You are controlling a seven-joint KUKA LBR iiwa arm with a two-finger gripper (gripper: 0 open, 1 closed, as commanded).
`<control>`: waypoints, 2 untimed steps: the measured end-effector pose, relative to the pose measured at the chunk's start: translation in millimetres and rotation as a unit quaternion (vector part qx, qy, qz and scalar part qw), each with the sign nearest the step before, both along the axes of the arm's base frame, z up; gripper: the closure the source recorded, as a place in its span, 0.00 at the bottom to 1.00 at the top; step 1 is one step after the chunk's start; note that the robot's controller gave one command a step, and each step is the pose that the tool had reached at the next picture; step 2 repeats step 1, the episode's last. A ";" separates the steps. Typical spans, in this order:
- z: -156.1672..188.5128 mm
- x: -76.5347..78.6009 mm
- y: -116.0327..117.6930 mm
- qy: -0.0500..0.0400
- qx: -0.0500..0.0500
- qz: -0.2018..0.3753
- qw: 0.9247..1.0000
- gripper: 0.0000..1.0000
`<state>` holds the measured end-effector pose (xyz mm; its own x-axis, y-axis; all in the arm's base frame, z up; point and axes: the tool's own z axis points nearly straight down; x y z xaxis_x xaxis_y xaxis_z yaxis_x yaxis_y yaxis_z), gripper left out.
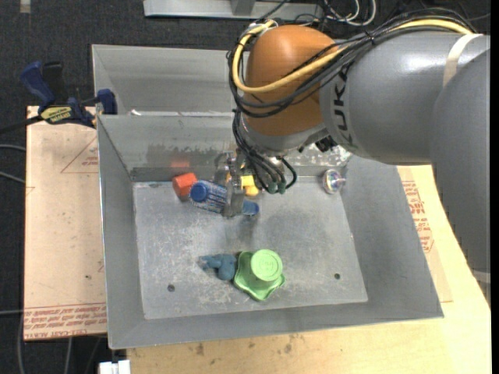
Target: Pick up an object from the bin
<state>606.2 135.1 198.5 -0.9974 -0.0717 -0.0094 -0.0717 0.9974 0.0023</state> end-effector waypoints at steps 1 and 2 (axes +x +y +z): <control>43.2 32.5 17.9 0.001 -0.001 0.108 0.994 1.00; 43.2 32.5 17.9 0.001 -0.001 0.108 0.994 1.00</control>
Offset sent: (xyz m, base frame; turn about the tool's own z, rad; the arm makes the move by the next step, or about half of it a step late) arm 0.0315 0.0167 0.0428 -0.2181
